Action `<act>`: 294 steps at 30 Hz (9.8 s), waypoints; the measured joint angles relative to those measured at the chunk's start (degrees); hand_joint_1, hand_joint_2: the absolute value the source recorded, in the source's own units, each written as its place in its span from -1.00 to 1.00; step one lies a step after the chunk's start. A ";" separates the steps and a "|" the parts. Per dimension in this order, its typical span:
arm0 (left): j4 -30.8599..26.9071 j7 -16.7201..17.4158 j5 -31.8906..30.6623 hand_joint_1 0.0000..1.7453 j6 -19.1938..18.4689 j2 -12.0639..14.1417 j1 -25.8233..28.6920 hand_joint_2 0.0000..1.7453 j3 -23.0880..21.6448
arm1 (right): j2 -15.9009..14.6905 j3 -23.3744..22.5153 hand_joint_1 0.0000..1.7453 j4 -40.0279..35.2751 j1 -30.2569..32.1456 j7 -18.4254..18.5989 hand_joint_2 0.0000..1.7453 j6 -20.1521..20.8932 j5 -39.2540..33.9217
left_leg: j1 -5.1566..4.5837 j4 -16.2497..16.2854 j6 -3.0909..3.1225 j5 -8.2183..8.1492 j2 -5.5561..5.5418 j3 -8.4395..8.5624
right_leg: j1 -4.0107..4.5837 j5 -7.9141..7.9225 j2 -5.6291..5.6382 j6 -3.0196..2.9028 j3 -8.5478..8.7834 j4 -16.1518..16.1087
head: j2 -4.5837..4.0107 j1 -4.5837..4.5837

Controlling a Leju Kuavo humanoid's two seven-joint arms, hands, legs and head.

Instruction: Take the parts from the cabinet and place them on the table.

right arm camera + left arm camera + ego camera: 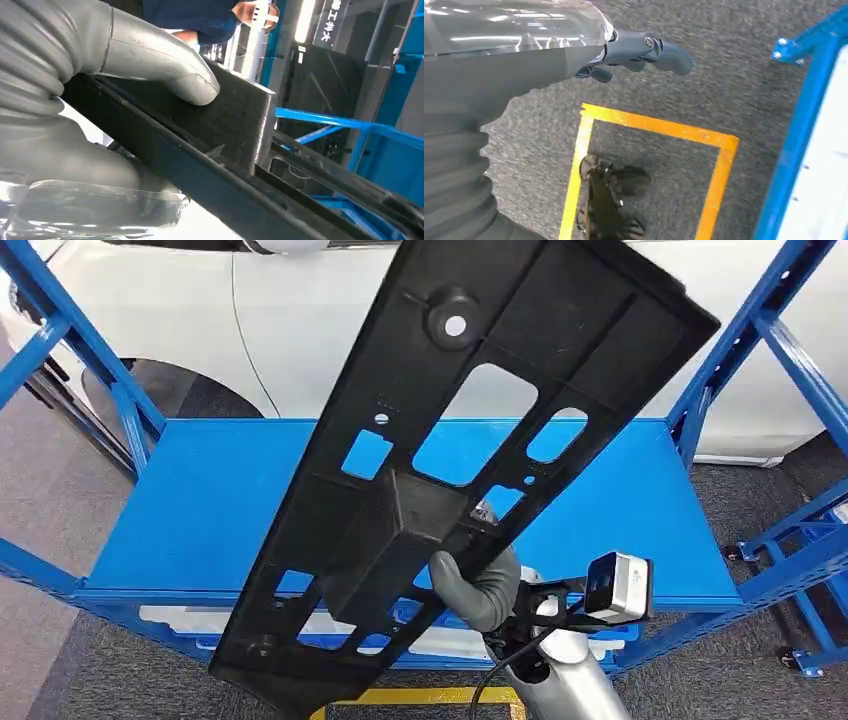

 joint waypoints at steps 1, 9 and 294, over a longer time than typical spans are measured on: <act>0.00 0.00 0.00 -1.00 0.00 0.00 0.00 1.00 0.00 | 0.00 0.00 1.00 0.00 0.00 0.00 1.00 0.00 0.00 | 0.00 0.00 0.00 0.00 0.00 0.00 | 0.00 0.00 0.00 0.00 0.00 0.00 | 0.00 0.00; 0.00 0.63 -0.20 -1.00 0.28 0.55 0.14 1.00 0.17 | -1.60 -0.68 1.00 -1.51 0.97 -3.52 1.00 -0.37 1.38 | -1.37 -8.61 2.10 2.03 0.13 8.12 | 1.35 2.56 -0.01 0.64 -2.10 0.13 | -0.02 0.00; 0.02 8.94 -1.33 -1.00 4.20 -1.31 1.07 1.00 1.35 | -2.27 -7.91 1.00 -18.08 -2.06 -5.31 1.00 -2.56 5.40 | -1.15 -9.37 3.32 5.01 2.67 5.19 | 0.10 -7.74 0.32 2.92 -7.94 16.96 | -0.02 0.00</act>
